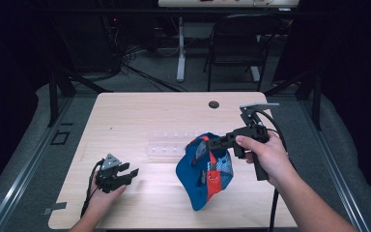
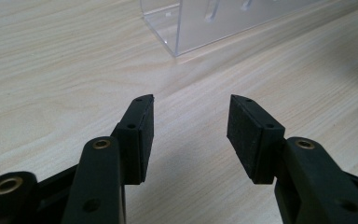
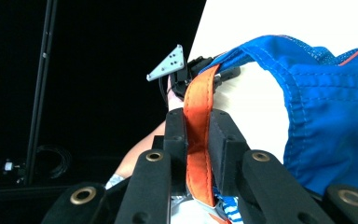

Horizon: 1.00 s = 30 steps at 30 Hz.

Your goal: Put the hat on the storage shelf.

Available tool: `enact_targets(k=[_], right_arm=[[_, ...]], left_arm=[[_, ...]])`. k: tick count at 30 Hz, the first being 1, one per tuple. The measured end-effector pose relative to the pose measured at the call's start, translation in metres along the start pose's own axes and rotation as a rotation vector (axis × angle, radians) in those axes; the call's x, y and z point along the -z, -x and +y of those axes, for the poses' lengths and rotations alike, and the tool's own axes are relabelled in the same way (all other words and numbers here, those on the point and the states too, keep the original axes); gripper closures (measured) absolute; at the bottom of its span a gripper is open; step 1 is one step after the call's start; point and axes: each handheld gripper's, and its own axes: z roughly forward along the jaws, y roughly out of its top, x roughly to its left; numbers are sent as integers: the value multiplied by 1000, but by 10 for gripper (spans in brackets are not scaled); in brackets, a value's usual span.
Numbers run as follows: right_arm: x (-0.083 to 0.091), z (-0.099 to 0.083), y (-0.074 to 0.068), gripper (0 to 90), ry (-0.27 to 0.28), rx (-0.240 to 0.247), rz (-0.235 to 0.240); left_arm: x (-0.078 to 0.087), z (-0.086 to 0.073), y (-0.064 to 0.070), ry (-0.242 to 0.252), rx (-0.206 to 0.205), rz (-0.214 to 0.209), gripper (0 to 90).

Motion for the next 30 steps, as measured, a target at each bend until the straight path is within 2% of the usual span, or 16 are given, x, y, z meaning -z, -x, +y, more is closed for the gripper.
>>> enact_targets(k=[6, 12, 21, 30], right_arm=[[2, 9, -5, 783, 34, -10, 23], [1, 18, -12, 783, 41, -6, 23], [4, 34, -20, 783, 84, -10, 19], [8, 49, -21, 783, 134, -13, 30]], left_arm=[[0, 0, 0, -4, -1, -2, 515], [0, 0, 0, -6, -2, -5, 515], [0, 0, 0, -6, -9, -9, 514], [0, 1, 4, 3, -7, -13, 511]])
